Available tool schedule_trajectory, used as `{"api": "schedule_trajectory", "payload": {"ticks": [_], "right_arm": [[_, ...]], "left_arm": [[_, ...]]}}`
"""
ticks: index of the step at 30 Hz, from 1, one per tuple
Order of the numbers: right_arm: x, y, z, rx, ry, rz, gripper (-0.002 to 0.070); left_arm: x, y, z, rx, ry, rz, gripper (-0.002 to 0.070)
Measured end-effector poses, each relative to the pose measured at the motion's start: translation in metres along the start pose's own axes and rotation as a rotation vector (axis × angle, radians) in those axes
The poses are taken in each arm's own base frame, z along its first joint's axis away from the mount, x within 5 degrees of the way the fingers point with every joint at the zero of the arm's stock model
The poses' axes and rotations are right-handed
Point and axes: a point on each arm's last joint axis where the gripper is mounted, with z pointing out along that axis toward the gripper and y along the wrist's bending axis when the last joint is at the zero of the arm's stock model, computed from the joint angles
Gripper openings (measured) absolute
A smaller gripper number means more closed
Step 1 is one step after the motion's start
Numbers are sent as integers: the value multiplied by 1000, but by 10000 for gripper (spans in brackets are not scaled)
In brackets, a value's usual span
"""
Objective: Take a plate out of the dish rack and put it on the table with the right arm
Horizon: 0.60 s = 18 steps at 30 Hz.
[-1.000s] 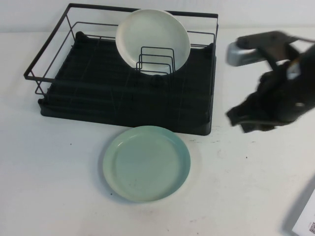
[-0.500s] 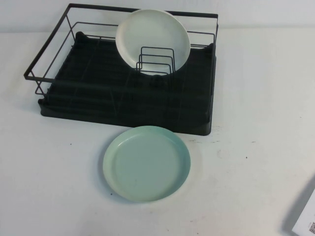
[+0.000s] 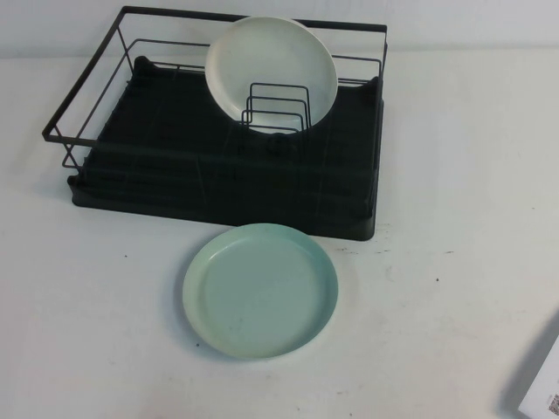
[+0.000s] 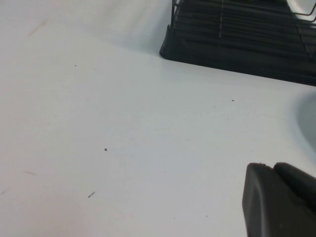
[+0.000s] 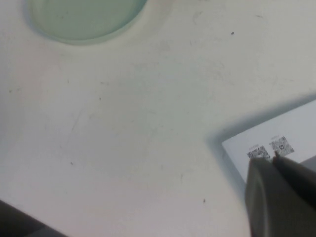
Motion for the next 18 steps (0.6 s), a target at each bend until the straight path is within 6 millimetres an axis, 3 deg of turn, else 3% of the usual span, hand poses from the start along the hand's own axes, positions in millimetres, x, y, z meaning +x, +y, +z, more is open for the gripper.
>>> {"api": "schedule_trajectory", "payload": {"ticks": [13, 18], "right_arm": [[6, 1, 3, -13, 52, 9, -18], [4, -2, 13, 29, -117, 50, -18]], "left_arm": [[0, 0, 0, 0, 0, 0, -6], [0, 0, 0, 0, 0, 0, -6]]}}
